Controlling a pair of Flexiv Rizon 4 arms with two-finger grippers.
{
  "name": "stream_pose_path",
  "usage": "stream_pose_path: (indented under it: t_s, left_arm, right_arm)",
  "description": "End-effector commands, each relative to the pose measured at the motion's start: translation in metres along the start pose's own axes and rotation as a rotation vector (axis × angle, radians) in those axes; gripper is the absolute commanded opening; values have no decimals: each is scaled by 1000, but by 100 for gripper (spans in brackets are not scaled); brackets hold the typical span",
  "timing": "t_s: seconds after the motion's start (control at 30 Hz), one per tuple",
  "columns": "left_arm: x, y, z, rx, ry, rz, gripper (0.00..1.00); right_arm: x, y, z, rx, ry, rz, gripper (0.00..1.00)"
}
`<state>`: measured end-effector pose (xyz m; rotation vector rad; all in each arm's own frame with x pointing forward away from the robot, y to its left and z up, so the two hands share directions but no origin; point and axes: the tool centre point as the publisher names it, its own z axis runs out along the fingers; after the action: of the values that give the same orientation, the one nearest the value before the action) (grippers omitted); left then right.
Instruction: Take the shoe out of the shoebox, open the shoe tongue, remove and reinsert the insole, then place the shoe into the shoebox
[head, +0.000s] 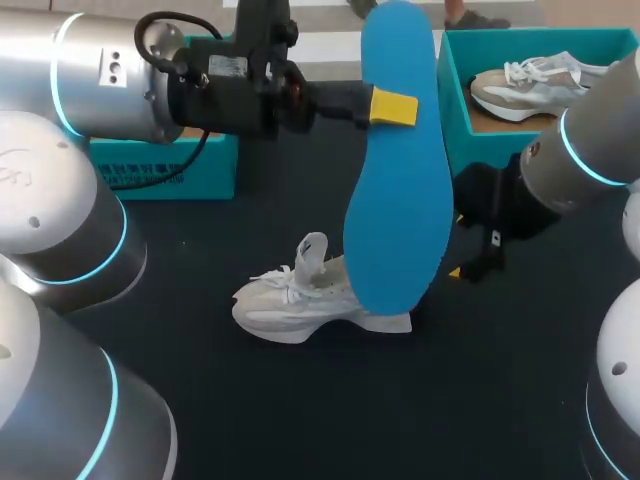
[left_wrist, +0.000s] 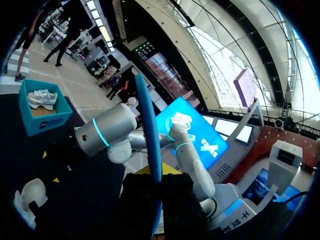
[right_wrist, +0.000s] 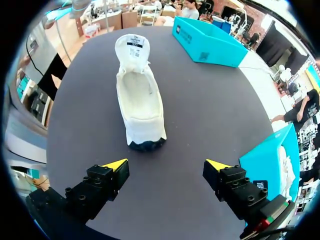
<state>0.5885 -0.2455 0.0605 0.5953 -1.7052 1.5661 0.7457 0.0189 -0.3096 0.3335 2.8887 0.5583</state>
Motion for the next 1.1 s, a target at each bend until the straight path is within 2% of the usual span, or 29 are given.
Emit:
stream_pose_path:
  t_s: [0.03,0.1,0.23,0.47,0.73,0.9,1.1]
  left_arm:
    - [-1,2,0,2,0,0,0]
    - [-1,2,0,2,0,0,0]
    - [-1,2,0,2,0,0,0]
    - [-1,2,0,2,0,0,0]
    - [-1,2,0,2,0,0,0]
    - [-1,2,0,2,0,0,0]
    - [-1,2,0,2,0,0,0]
  right_arm:
    - [-1,3,-7,38,-4,-28,100]
    - [-1,5,-9,69,-16,-37,100]
    - [-1,10,-10,80,-39,-21,100]
    - [15,22,-5,163,-57,-58,100]
    - [31,39,9,202,-13,-93,100]
    - [30,41,17,237,-6,-86,100]
    - [32,44,13,308,7,-109,100]
